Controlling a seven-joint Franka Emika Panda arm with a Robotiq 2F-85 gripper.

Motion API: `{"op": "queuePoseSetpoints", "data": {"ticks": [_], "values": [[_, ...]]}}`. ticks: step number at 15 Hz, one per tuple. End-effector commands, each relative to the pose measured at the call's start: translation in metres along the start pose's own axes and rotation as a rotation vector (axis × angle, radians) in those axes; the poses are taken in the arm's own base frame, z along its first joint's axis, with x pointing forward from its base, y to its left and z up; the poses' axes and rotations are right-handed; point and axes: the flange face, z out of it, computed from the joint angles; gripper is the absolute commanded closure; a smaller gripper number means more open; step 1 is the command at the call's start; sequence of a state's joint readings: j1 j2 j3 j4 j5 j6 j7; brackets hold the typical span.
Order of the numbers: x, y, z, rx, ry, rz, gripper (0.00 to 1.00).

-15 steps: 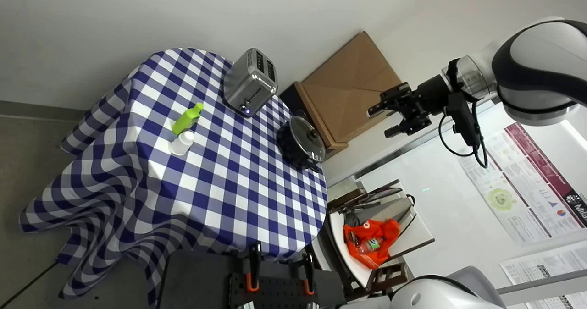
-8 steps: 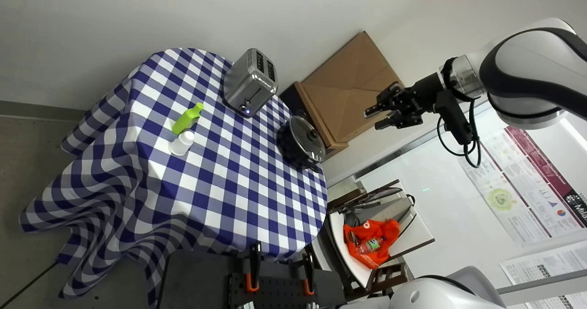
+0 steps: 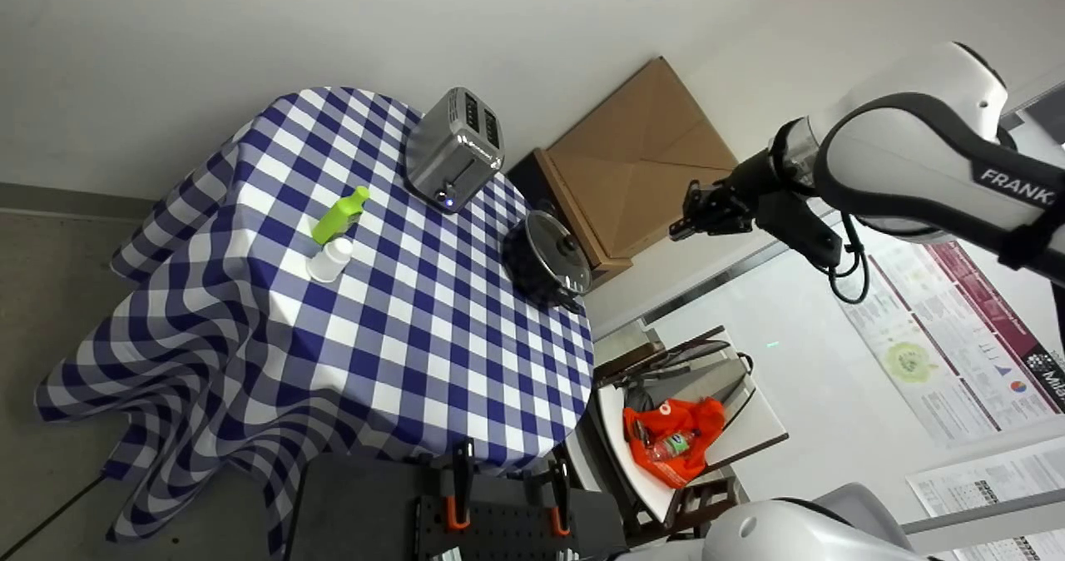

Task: Turn on the toaster

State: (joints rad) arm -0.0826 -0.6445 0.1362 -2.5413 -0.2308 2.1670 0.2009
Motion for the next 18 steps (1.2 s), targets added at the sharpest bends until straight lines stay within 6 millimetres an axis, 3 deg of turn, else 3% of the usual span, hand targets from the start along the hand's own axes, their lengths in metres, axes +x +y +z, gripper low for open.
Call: {"op": "queuePoseSetpoints", "data": {"ticks": [1, 6, 14, 18], "values": [[0.019, -0.003, 0.022, -0.033, 0.041, -0.04, 1.0], [0.056, -0.022, 0.07, 0.001, 0.13, -0.139, 1.0], [0.119, -0.051, 0.186, 0.038, 0.166, -0.318, 1.0], [0.132, -0.07, 0.238, 0.031, 0.161, -0.43, 1.0]]}}
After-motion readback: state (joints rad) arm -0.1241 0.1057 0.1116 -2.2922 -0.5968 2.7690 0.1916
